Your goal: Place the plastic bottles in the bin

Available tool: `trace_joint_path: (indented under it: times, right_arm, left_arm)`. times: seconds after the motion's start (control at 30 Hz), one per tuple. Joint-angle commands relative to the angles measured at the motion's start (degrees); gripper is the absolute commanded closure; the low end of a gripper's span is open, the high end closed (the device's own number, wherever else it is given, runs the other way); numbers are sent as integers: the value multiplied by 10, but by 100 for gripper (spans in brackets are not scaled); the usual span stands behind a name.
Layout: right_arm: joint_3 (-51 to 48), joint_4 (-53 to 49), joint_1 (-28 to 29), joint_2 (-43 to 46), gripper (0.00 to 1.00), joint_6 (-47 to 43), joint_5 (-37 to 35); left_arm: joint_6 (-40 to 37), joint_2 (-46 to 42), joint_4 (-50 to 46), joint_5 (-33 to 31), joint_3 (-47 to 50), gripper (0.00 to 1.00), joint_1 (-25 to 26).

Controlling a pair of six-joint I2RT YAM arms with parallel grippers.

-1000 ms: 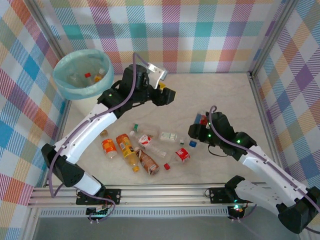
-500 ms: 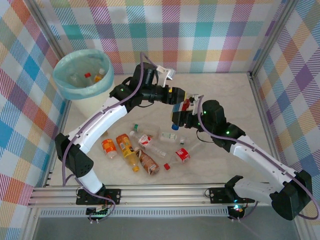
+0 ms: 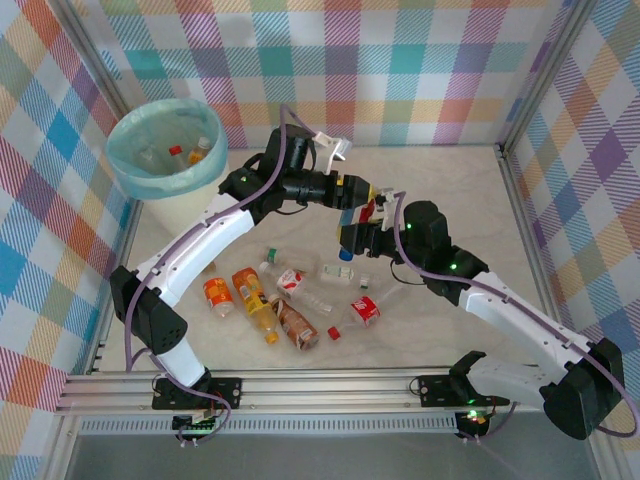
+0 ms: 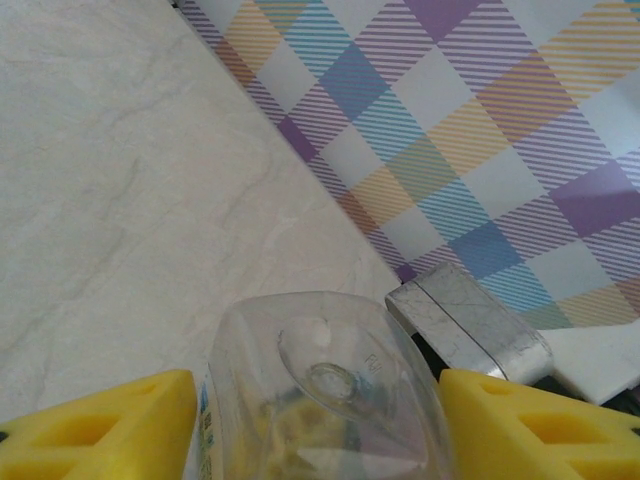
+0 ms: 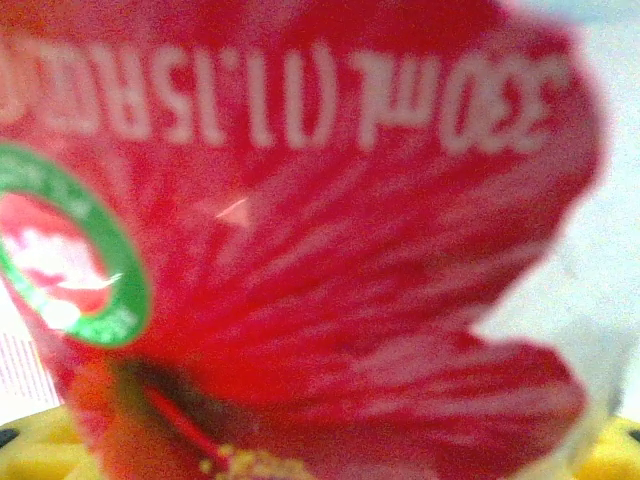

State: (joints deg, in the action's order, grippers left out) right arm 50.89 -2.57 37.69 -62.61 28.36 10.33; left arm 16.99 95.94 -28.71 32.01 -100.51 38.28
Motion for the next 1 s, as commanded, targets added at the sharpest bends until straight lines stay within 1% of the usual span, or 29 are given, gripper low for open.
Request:
trace_joint_path:
  times: [0.0, 0.13, 0.23, 0.37, 0.43, 0.53, 0.6, 0.67, 0.77, 0.8, 0.83, 0.97]
  right_arm:
    - [-4, 44, 7, 20, 37, -19, -3]
    - [-5, 54, 7, 22, 38, -18, 2]
    - [-7, 59, 7, 23, 39, -12, 3]
    - [-9, 58, 7, 23, 40, -11, 3]
    - [-9, 55, 7, 24, 39, -11, 2]
    - [-7, 53, 7, 25, 38, -11, -2]
    - [-5, 49, 7, 26, 32, -11, -8]
    - [0, 48, 7, 24, 24, -15, -12]
    - [16, 49, 7, 15, 7, -31, -14]
    - [26, 49, 7, 10, 3, -39, -12]
    - [38, 50, 7, 3, 0, -45, -10]
    - [102, 59, 10, -38, 0, -76, 5]
  left_arm:
    - [-22, 2, -26, 28, 1, 33, 3]
    - [-31, -1, -23, 43, 12, 31, 3]
    - [-35, -2, -19, 59, 18, 33, 2]
    - [-38, -3, -15, 71, 20, 38, 2]
    - [-38, -6, -16, 68, 20, 41, 2]
    - [-42, -13, -20, 53, 19, 44, 0]
    - [-43, -21, -23, 38, 20, 46, -2]
    - [-39, -30, -23, 9, 20, 47, -6]
    - [-22, -48, -18, -40, 20, 48, -21]
    - [-18, -55, -18, -57, 18, 50, -29]
    - [-15, -62, -19, -73, 13, 53, -38]
    - [-14, -91, -31, -133, -21, 55, -77]
